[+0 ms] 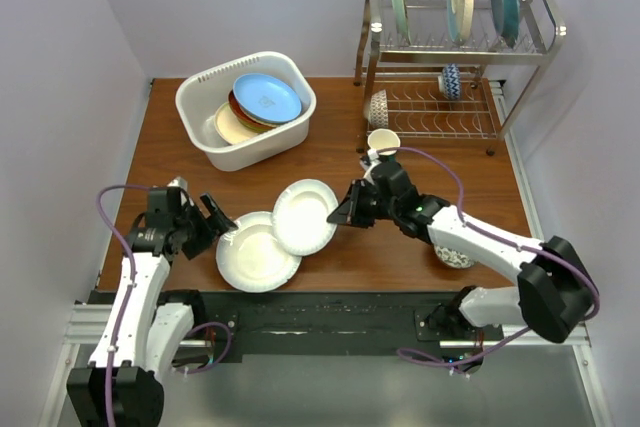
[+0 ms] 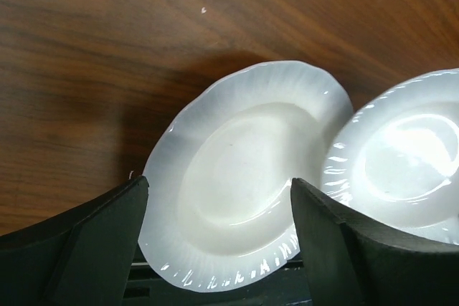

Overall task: Place the plates into the plastic bin on the countertop
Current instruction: Pick up the plate from the corner of the board.

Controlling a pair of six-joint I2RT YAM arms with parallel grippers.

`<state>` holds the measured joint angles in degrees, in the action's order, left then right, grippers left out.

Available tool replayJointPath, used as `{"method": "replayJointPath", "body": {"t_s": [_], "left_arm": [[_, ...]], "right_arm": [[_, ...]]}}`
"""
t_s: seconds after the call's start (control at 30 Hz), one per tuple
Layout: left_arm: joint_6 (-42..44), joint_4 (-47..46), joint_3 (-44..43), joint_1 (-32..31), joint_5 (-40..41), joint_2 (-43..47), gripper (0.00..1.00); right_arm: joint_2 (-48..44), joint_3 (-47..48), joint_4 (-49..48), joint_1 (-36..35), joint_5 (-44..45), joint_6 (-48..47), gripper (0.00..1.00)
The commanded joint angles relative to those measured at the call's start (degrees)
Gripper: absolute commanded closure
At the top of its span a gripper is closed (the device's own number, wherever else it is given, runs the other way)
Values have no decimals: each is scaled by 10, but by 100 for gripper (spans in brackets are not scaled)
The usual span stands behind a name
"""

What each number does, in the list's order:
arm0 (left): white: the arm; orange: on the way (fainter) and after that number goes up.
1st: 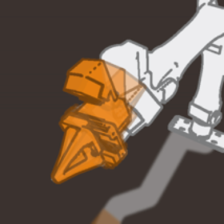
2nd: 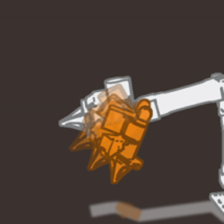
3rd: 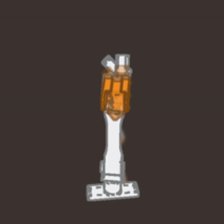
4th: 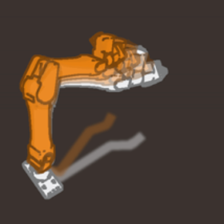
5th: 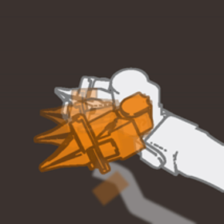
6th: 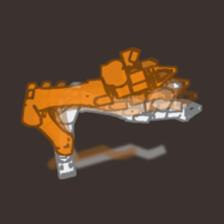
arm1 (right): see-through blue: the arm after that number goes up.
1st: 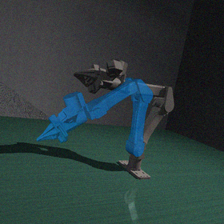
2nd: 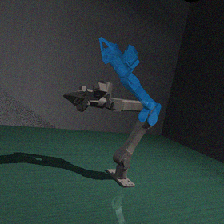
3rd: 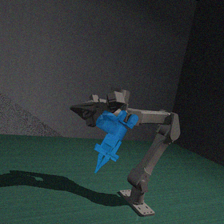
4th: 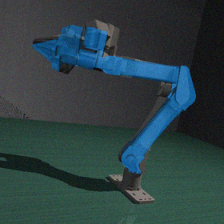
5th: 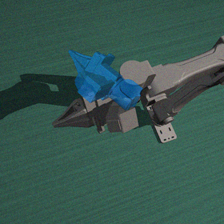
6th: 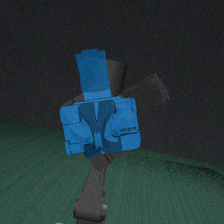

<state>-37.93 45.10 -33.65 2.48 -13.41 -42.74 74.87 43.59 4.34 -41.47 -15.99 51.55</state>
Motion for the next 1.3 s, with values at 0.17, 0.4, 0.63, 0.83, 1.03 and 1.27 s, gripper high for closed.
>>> {"method": "replayJointPath", "body": {"t_s": [0.17,0.4,0.63,0.83,1.03,1.27], "left_arm": [[15,-26,39,-3,2,-42,17],[23,-59,64,-5,-48,-75,29],[19,-84,82,-43,-95,-109,55],[-35,-140,118,-91,-127,-102,74],[-59,-163,119,-93,-137,-82,100],[-56,-121,62,-93,-94,-52,100]], "right_arm": [[-76,-32,-11,54,-23,-5,100],[-102,-54,7,72,-19,-12,100],[-106,-89,-12,102,-40,0,100],[-99,-97,-12,110,-51,-7,100],[-92,-113,-24,113,-59,-9,100],[-99,-118,-26,125,-65,-6,100]]}}
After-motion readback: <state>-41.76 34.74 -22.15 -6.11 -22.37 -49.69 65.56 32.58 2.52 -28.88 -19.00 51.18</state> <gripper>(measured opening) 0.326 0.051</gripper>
